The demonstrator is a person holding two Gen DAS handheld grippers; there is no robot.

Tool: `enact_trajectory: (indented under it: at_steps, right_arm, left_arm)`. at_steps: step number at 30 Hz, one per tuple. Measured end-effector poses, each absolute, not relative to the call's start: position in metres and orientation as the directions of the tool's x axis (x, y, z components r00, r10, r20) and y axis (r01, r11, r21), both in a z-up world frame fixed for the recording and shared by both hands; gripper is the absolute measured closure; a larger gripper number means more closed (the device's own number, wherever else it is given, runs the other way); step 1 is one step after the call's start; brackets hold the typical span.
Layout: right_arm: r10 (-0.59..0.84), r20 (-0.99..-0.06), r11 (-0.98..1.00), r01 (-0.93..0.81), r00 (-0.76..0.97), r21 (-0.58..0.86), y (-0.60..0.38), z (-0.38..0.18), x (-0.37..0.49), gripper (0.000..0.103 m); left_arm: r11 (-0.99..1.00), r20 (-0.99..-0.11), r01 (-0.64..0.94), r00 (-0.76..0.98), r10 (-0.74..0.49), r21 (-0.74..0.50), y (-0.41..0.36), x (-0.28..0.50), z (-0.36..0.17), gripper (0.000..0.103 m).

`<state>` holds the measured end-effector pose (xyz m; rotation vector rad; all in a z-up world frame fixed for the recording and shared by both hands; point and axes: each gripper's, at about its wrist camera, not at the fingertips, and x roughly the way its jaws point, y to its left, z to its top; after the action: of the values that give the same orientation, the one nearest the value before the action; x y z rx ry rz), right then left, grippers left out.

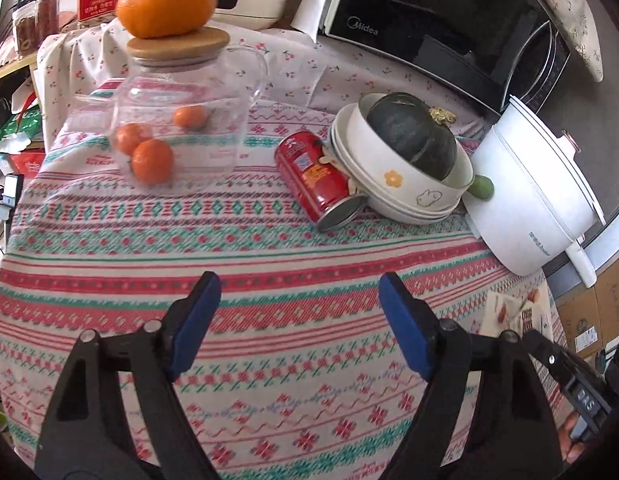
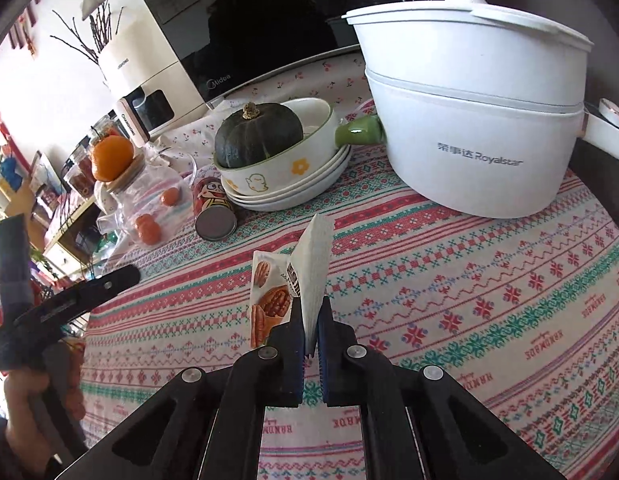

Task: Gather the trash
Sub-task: 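Close the left tool around the red drink can, then lift the red can off the table with the left tool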

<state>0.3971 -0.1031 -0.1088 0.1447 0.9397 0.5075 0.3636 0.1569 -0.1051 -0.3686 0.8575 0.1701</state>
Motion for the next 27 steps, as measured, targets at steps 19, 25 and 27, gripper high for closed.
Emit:
enact_trajectory:
  at_steps: [19,25,27]
  right_arm:
    - [0.469,-0.723,0.88,-0.339,0.507,0.333,-0.142,-0.102,0.403,0.097]
    - [0.464,-0.73,0.882,-0.336,0.501,0.329,-0.14,-0.104,0.402,0.097]
    - [0.461,-0.735,0.883,-0.337,0.498,0.325,-0.137,-0.105,0.402,0.097]
  left_arm:
    - [0.947,-0.794,-0.283,0.606,0.055,-0.15,0.133,0.45,-0.148,0.04]
    - [0.944,-0.786,-0.3,0.613,0.079,-0.139,0.148,0.458,-0.144,0.059]
    - [0.944,-0.789,-0.301,0.609,0.082,-0.134,0.157,0.453,-0.144,0.074]
